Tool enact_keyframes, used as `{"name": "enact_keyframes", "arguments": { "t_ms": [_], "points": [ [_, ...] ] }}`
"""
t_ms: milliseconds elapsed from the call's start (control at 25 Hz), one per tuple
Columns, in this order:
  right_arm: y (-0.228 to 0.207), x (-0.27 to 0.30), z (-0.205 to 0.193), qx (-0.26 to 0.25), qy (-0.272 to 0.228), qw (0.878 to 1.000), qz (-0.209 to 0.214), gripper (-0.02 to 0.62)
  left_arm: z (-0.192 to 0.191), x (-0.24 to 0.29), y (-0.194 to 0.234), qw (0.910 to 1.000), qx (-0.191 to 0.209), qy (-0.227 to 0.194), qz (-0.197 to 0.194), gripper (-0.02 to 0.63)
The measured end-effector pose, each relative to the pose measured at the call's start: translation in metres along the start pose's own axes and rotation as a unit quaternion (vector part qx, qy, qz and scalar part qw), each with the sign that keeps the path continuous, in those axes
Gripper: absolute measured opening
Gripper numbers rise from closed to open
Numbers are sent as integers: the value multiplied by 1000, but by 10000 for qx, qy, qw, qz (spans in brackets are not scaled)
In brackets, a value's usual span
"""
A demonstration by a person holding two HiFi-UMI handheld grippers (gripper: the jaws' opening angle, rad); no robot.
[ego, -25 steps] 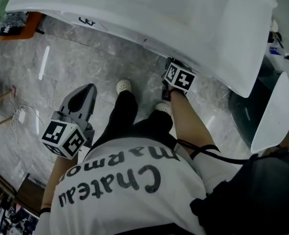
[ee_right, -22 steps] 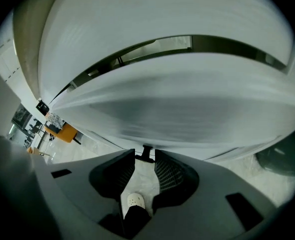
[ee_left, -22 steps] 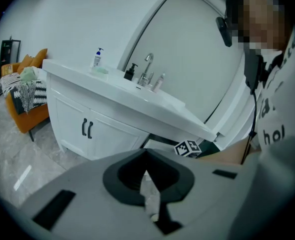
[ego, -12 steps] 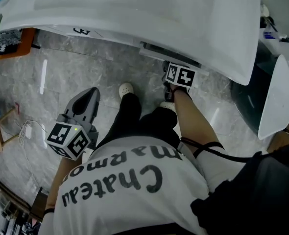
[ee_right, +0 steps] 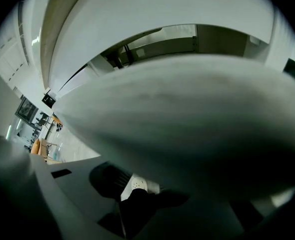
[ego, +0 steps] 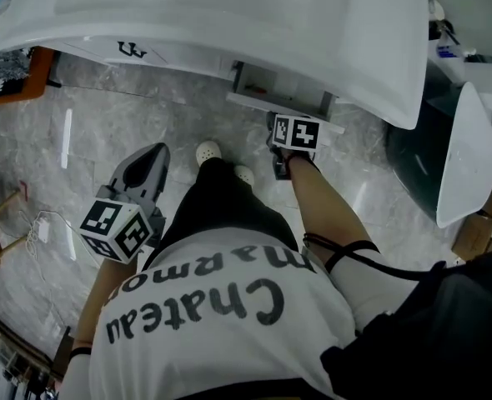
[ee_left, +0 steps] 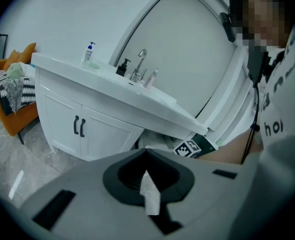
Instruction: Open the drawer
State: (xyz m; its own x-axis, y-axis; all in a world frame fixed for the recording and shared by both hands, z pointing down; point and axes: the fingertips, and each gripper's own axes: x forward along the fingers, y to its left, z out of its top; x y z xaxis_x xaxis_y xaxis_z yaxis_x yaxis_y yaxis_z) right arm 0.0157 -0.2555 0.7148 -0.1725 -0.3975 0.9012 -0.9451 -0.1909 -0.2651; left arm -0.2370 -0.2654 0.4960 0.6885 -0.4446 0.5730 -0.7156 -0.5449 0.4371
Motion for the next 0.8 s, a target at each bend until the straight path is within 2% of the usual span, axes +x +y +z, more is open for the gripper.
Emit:
{"name": "enact_keyframes", "arguments": {
  "t_ms": [160, 400, 800],
  "points": [
    [1, -1, -6, -55, 44, 10000, 24, 126, -10, -5, -10, 9999, -152, -14, 65, 8],
    [4, -1, -6, 27, 28, 10000, 32, 126, -32, -21, -23, 9998, -77, 65, 198, 8],
    [3, -1, -9, 145, 89, 9998, -41, 126, -34, -42, -16, 9984, -190, -124, 516, 8]
  ]
}}
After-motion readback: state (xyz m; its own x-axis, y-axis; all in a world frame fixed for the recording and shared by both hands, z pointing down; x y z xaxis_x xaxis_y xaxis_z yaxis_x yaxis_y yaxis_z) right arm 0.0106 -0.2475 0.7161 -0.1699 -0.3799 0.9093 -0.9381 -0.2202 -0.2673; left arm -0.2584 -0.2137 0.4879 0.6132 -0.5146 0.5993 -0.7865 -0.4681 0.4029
